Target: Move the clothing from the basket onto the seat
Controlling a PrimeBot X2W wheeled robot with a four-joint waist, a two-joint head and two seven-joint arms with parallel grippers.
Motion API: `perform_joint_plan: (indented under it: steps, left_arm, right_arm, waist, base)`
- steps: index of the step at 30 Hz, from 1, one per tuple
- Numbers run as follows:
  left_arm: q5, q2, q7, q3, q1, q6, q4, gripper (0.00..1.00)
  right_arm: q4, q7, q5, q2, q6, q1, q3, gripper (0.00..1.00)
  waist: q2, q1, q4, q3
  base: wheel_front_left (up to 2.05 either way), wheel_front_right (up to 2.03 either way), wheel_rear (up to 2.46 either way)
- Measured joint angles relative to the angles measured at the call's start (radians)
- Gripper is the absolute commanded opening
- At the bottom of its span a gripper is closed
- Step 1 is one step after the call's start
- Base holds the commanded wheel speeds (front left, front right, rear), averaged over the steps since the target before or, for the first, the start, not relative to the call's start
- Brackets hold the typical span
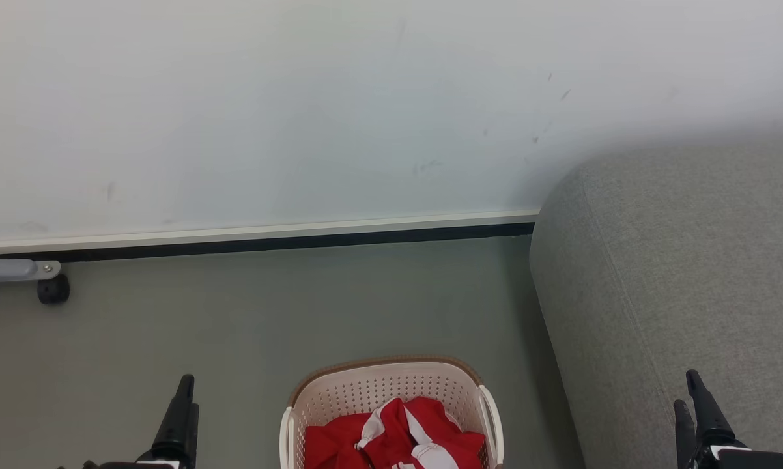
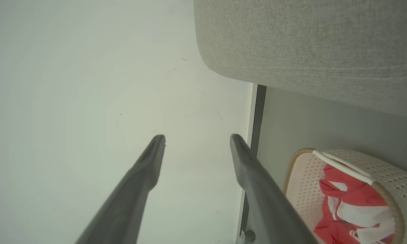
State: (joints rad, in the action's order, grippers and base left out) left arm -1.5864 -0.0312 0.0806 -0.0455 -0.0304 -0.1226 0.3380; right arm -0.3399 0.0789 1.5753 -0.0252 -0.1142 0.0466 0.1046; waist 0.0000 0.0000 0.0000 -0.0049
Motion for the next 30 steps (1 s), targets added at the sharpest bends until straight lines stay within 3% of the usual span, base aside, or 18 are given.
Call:
perform_joint_plan:
  steps: [12,30]
  left_arm:
    - [0.124,-0.001,-0.044,0.039,-0.003,0.031,-0.027,1.0]
    - [0.448,-0.052,-0.11,0.135,-0.023,0.088,-0.057,1.0]
  right_arm:
    - [0.038,-0.043,-0.157,-0.003,0.035,-0.001,-0.036,1.0]
    - [0.071,-0.108,-0.477,-0.052,0.084,0.0,-0.159,1.0]
  waist:
    - [0.0,0.0,-0.001,-0.008]
    - [0.0,0.0003,-0.005,-0.015]
  base:
    - [0.0,0.0,0.0]
    - [0.0,0.0,0.0]
